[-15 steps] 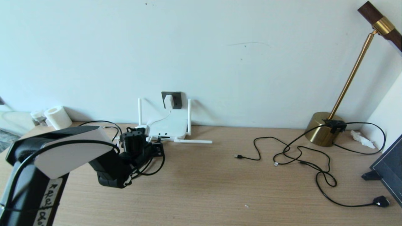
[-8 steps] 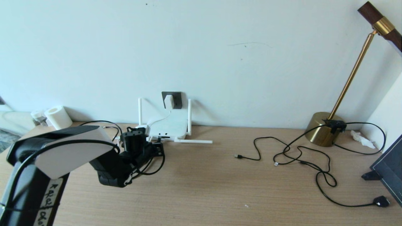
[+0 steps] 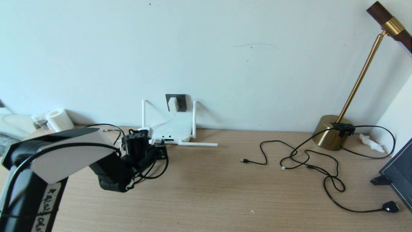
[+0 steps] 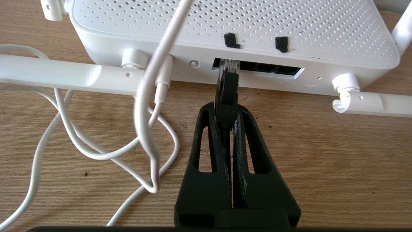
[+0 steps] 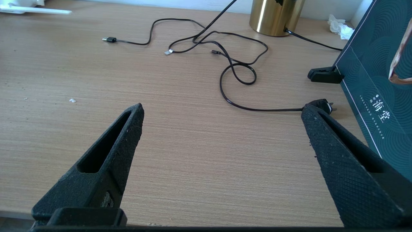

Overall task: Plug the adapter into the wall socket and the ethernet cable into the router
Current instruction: Plug cable into router interface

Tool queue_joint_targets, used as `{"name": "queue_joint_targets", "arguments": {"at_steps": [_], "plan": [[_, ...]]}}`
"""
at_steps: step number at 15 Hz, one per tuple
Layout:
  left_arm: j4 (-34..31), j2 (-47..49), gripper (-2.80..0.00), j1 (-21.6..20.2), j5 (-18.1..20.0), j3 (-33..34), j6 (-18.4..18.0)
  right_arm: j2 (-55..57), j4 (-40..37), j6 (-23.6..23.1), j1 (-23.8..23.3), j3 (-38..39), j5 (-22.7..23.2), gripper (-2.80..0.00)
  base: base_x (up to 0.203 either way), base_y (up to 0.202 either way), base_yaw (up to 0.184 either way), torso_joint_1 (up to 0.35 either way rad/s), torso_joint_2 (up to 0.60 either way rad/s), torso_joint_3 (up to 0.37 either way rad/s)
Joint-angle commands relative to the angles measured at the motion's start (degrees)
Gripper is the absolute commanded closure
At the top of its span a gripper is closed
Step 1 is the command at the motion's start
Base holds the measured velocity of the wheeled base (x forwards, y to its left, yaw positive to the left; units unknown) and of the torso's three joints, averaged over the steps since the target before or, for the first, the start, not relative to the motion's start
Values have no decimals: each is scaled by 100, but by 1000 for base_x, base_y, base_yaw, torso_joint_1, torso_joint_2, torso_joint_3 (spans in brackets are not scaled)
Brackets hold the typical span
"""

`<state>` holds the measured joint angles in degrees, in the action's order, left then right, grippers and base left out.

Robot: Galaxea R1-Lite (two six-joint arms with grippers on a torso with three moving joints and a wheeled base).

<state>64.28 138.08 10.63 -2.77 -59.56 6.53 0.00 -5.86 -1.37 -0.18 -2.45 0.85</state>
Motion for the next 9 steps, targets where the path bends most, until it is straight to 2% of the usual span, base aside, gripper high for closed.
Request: {"name": "queue_joint_targets", "arguments": {"at_steps": [1, 9], "plan": [[23, -100, 0, 9, -5, 87, 6, 9, -2, -4, 1, -9, 3, -280, 0, 0, 0, 0, 0, 0], [23, -168, 0, 44, -5, 129, 6, 9, -2, -4, 1, -1, 3, -280, 0, 0, 0, 0, 0, 0]]}}
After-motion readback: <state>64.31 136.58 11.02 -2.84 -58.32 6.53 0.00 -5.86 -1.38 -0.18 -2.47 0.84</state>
